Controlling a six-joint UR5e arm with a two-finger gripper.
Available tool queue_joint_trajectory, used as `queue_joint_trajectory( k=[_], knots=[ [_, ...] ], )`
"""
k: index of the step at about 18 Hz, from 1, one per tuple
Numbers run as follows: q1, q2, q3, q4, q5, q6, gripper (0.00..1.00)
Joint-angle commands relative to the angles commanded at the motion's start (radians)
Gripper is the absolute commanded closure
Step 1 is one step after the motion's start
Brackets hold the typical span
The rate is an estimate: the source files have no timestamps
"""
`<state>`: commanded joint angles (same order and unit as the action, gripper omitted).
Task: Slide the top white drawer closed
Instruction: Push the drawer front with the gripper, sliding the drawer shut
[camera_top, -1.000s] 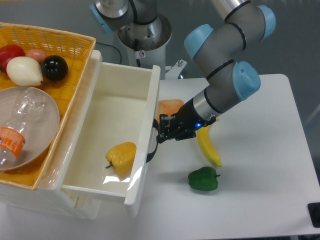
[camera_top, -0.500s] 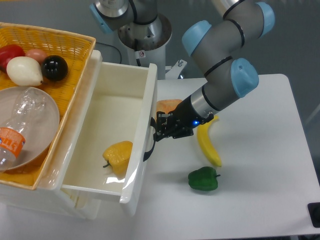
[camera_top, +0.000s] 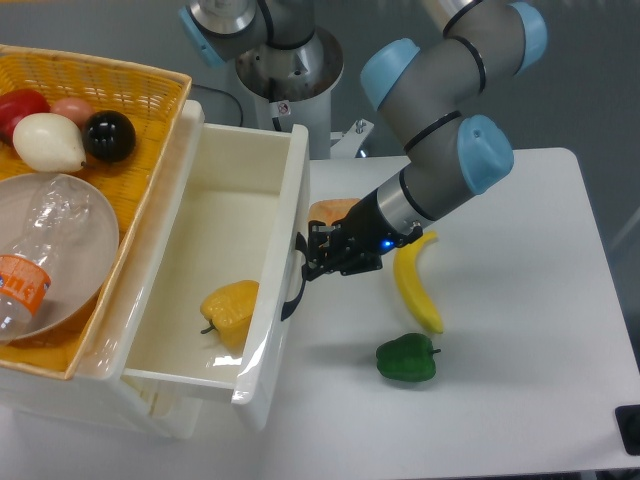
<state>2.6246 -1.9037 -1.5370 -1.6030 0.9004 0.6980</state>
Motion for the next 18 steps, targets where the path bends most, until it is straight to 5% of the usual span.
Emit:
queue_joint_trajectory(
  k=[18],
  knots=[
    [-0.040, 0.041, -0.038, 0.008, -0.015, -0.020, 0.84]
  ],
)
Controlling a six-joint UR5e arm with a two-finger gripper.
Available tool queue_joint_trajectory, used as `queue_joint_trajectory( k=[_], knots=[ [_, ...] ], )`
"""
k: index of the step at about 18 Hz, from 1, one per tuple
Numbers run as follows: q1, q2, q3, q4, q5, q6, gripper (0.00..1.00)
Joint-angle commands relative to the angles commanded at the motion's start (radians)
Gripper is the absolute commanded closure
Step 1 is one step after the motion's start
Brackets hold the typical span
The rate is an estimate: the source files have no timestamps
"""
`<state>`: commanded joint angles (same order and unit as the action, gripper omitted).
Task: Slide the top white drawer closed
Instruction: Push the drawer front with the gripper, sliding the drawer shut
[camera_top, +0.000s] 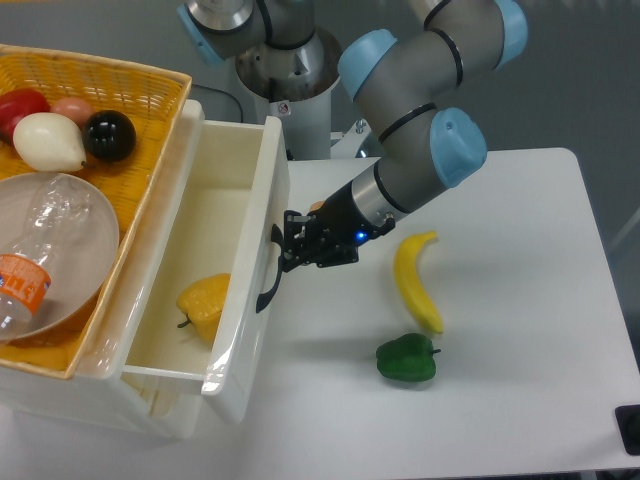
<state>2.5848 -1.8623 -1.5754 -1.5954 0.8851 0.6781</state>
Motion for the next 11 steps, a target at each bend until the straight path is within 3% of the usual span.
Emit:
queue_joint_trajectory(
  k=[11],
  knots=[
    [-0.018, 0.000, -0.017, 0.006, -0.002, -0.009, 0.83]
  ],
)
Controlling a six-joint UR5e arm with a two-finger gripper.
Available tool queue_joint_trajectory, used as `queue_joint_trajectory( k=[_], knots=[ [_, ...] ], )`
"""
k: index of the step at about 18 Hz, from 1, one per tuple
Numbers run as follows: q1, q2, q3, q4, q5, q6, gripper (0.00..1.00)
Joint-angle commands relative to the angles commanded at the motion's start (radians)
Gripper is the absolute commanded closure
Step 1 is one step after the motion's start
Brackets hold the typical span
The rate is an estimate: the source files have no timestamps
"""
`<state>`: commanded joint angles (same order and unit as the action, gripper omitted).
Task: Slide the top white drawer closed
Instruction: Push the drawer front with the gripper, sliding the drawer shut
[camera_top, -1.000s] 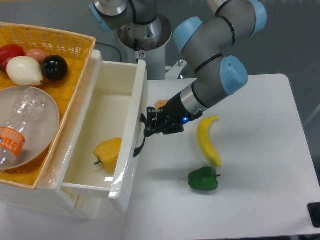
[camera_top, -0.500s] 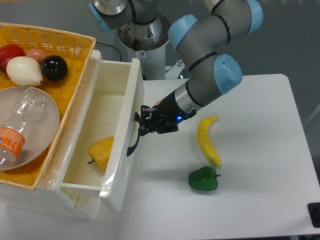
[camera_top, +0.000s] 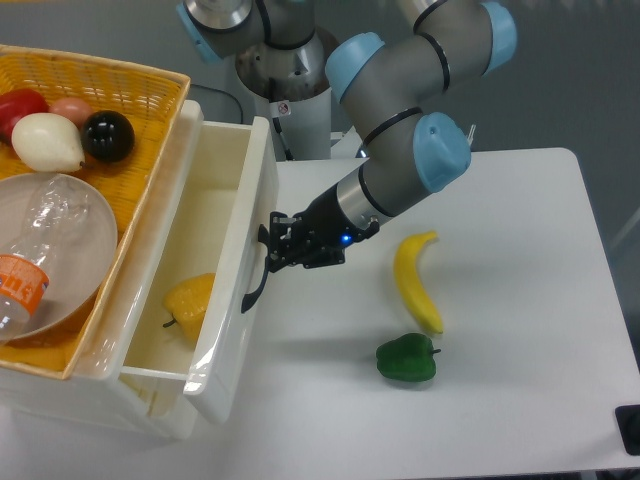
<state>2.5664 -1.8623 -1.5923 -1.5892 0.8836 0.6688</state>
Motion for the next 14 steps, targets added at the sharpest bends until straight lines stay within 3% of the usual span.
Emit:
queue_joint_trajectory(
  k=[14],
  knots=[
    [-0.025, 0.017, -0.020, 0.000, -0.002, -0.012, 0.83]
  ],
)
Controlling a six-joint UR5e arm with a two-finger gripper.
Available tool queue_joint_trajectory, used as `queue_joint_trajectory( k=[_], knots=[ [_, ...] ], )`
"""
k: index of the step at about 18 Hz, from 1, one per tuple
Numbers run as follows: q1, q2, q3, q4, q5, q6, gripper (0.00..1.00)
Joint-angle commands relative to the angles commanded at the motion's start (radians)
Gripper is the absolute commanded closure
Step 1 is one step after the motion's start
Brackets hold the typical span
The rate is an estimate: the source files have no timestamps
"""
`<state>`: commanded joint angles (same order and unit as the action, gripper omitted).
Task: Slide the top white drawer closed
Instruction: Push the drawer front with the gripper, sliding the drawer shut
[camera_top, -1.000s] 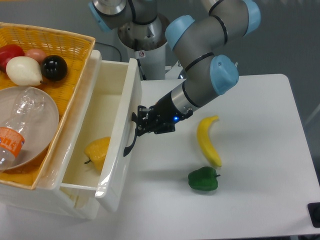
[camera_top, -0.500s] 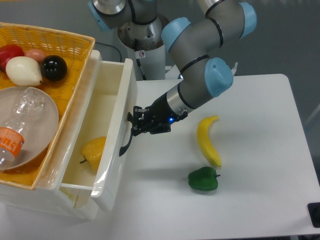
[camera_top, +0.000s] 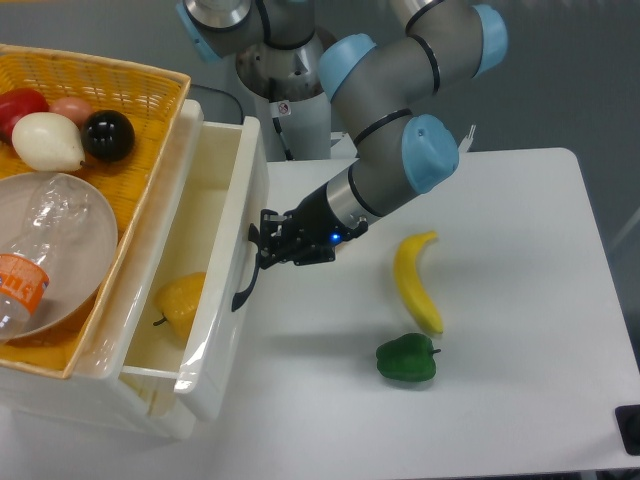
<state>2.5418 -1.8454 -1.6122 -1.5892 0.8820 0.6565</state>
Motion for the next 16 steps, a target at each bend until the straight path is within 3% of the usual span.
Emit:
queue_joint_trajectory(
  k=[16],
  knots=[
    [-0.048, 0.009, -0.008, 0.002, -0.003, -0.011, 0.83]
  ],
)
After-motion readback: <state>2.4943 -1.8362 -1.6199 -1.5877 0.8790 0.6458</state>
